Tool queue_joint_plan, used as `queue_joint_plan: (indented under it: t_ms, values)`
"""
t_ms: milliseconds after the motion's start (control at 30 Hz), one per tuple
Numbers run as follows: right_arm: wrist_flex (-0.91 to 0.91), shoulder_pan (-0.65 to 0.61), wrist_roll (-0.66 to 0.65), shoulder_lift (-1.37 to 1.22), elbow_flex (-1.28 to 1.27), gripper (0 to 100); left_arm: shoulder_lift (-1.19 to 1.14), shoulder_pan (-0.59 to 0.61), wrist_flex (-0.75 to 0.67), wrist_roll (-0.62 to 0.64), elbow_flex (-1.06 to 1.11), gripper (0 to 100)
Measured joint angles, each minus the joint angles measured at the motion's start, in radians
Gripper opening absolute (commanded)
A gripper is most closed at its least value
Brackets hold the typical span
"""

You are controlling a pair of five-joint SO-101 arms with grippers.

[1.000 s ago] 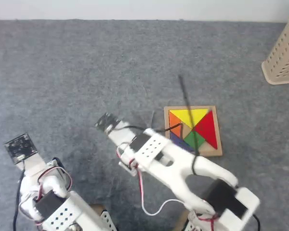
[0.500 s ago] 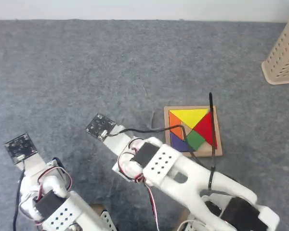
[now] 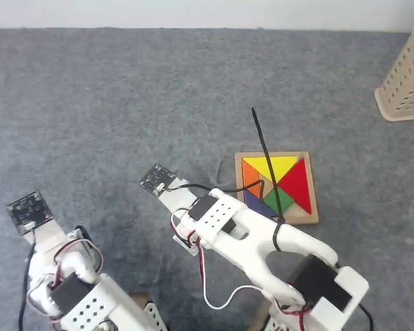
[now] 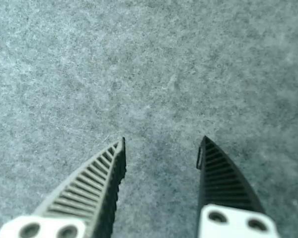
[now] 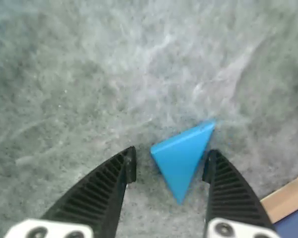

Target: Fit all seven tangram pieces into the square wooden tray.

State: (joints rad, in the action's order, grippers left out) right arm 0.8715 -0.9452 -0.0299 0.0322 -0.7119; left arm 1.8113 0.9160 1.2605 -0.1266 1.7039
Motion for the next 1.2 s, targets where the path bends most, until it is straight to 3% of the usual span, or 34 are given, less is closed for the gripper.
queue_joint_plan:
  t_ms: [233, 600, 1033, 1200]
  values:
    - [-0.018, 0.092, 0.0, 0.0, 0.0, 7.9, 0.0, 0.0, 0.0, 0.0, 0.0, 23]
    - [-0.028, 0.183, -0.046, 0.0, 0.0, 7.2, 0.0, 0.0, 0.0, 0.0, 0.0, 23]
    - [0.074, 0.462, -0.032, 0.227, -0.002, 3.5, 0.0, 0.0, 0.0, 0.0, 0.0, 23]
    - [0.084, 0.463, -0.023, 0.242, -0.002, 3.8, 0.0, 0.0, 0.0, 0.0, 0.0, 23]
